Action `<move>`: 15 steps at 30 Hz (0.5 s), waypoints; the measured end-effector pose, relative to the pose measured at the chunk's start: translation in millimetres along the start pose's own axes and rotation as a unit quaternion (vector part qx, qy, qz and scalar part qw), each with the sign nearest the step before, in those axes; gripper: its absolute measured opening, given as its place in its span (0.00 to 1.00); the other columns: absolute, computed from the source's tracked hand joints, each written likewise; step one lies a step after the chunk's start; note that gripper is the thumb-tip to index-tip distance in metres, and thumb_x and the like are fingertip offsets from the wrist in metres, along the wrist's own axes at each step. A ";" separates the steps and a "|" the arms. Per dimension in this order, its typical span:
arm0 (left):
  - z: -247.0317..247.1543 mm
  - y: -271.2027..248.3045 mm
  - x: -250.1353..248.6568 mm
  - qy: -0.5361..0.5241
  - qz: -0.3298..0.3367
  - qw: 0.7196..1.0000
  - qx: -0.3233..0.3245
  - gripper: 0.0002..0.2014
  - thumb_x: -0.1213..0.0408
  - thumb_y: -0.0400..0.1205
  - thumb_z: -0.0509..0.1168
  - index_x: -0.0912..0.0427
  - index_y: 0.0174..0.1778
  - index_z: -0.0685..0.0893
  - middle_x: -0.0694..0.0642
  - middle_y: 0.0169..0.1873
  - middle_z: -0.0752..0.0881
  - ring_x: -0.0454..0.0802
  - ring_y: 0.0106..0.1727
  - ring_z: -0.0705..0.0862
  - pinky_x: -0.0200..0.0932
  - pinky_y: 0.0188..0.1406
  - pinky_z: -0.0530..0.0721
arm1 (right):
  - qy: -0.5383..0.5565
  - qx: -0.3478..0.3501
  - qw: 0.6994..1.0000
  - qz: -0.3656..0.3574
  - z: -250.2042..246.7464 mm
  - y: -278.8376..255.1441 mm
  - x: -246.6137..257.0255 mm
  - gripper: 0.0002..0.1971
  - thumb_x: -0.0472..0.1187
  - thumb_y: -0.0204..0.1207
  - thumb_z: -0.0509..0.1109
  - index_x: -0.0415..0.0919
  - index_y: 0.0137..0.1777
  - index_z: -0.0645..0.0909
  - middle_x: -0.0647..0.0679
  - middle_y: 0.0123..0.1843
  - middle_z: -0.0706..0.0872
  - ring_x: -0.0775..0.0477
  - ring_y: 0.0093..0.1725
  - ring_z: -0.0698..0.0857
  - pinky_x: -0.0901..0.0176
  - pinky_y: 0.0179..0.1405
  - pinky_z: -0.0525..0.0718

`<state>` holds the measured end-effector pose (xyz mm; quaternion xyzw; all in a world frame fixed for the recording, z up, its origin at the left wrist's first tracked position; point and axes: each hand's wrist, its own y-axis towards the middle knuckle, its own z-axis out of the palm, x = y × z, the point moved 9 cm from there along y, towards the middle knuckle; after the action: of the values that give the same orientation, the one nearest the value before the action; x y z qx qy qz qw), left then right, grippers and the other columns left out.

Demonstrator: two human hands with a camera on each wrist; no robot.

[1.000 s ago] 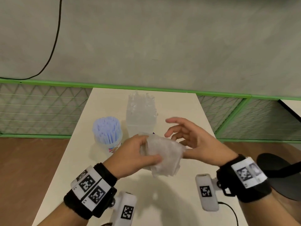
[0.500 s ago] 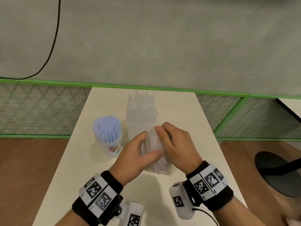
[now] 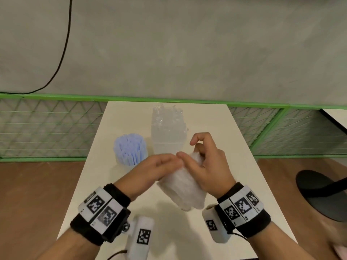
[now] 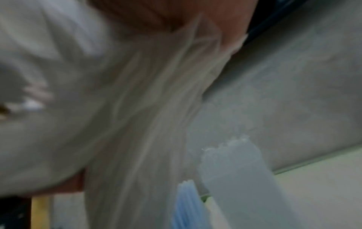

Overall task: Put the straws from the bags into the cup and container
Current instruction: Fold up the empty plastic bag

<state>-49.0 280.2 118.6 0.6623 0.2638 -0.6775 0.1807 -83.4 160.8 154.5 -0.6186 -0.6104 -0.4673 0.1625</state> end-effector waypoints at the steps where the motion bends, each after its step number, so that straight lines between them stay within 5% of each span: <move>1: 1.2 1.7 1.2 0.055 -0.011 0.998 0.022 0.16 0.44 0.71 0.72 0.51 0.47 0.90 0.48 0.41 0.91 0.42 0.44 0.88 0.40 0.48 0.83 | 0.005 0.011 1.000 -0.008 3.9 1.7 7.1 0.16 0.47 0.76 0.76 0.51 0.53 0.69 0.46 0.23 0.73 0.51 0.23 0.71 0.55 0.27 0.71; 4: -4.4 4.0 1.8 0.149 -0.006 0.989 0.012 0.10 0.57 0.74 0.76 0.54 0.49 0.88 0.54 0.43 0.92 0.49 0.47 0.91 0.53 0.53 0.87 | 0.032 -0.007 0.999 0.021 6.0 5.3 11.0 0.20 0.50 0.73 0.79 0.53 0.58 0.72 0.47 0.31 0.81 0.51 0.31 0.80 0.53 0.34 0.79; 7: -20.9 0.9 -0.2 0.109 0.028 0.991 -0.073 0.16 0.59 0.75 0.74 0.50 0.58 0.81 0.53 0.48 0.91 0.51 0.50 0.91 0.61 0.56 0.87 | 0.070 -0.046 0.986 0.142 2.9 -6.0 -18.7 0.36 0.64 0.63 0.77 0.58 0.70 0.69 0.57 0.57 0.84 0.59 0.58 0.83 0.68 0.54 0.81; 9: -26.7 -2.6 3.0 0.037 0.048 0.991 -0.117 0.25 0.64 0.78 0.75 0.43 0.65 0.71 0.56 0.48 0.92 0.54 0.48 0.91 0.62 0.54 0.88 | 0.203 0.003 0.944 0.261 21.0 -26.0 -38.5 0.40 0.70 0.66 0.71 0.56 0.76 0.68 0.55 0.67 0.83 0.59 0.63 0.84 0.60 0.61 0.83; 12: -13.0 -5.8 -5.6 0.056 0.112 0.986 -0.113 0.30 0.67 0.81 0.71 0.34 0.69 0.66 0.56 0.53 0.90 0.54 0.51 0.91 0.59 0.52 0.89 | 0.408 0.105 0.846 0.327 58.0 -53.7 -30.5 0.28 0.64 0.84 0.54 0.47 0.74 0.76 0.44 0.67 0.87 0.45 0.67 0.85 0.43 0.70 0.80; 15: 10.0 1.4 -10.2 0.154 0.146 0.975 -0.065 0.22 0.65 0.83 0.69 0.38 0.69 0.77 0.46 0.62 0.85 0.48 0.64 0.84 0.46 0.64 0.83 | 0.420 0.071 0.837 0.345 58.2 -59.6 -41.7 0.30 0.62 0.85 0.50 0.43 0.70 0.81 0.39 0.64 0.88 0.41 0.66 0.85 0.36 0.75 0.73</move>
<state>-55.6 272.0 128.4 0.7767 0.2323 -0.5155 0.2776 -107.8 192.6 70.3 -0.5203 -0.2621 -0.5516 0.5970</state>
